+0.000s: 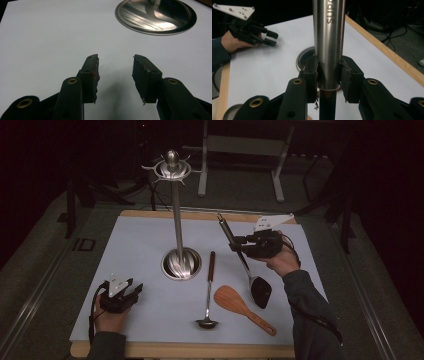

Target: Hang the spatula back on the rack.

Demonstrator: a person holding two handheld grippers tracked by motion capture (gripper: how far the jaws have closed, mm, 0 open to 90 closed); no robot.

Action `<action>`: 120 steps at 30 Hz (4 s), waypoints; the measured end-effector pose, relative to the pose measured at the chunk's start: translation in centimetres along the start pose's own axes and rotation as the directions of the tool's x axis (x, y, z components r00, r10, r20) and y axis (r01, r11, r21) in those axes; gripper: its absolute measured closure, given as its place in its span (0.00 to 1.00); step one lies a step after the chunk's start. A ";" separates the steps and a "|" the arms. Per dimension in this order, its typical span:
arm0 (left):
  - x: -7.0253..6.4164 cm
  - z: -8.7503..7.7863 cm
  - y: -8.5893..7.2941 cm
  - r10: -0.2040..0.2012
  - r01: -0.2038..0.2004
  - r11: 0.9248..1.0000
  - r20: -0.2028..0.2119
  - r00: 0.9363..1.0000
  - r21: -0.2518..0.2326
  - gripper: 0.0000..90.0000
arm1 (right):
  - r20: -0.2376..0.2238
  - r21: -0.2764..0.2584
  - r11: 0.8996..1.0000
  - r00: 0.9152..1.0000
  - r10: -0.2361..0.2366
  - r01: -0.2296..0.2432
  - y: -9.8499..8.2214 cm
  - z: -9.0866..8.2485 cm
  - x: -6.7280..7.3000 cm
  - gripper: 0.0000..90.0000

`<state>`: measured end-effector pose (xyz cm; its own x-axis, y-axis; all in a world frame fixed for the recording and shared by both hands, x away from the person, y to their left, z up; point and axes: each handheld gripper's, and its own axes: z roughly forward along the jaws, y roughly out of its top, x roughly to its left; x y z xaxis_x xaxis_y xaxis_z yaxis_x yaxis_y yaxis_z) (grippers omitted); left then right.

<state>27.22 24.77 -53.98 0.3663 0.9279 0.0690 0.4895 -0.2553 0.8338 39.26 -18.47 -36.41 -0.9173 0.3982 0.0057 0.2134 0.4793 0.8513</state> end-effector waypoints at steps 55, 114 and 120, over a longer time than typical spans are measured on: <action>0.0 0.0 0.0 -0.007 0.007 1.000 0.004 1.000 -0.003 0.63 | -0.036 -0.200 0.976 0.995 -0.091 0.082 7.4 2.3 3.1 0.77; 0.1 -0.1 0.0 -0.019 0.019 1.000 0.002 1.000 -0.011 0.62 | -0.037 -0.170 0.984 0.998 -0.059 0.052 10.4 5.1 4.2 0.74; 0.1 -0.1 0.0 -0.019 0.020 1.000 0.002 1.000 -0.012 0.62 | -0.044 -0.186 0.981 0.997 -0.056 0.046 10.4 4.7 4.1 0.74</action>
<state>27.19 24.93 -53.96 0.3580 0.9323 0.0519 0.4872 -0.2339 0.8414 39.32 -8.22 -30.04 -0.9417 0.3360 -0.0184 0.1042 0.3432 0.9335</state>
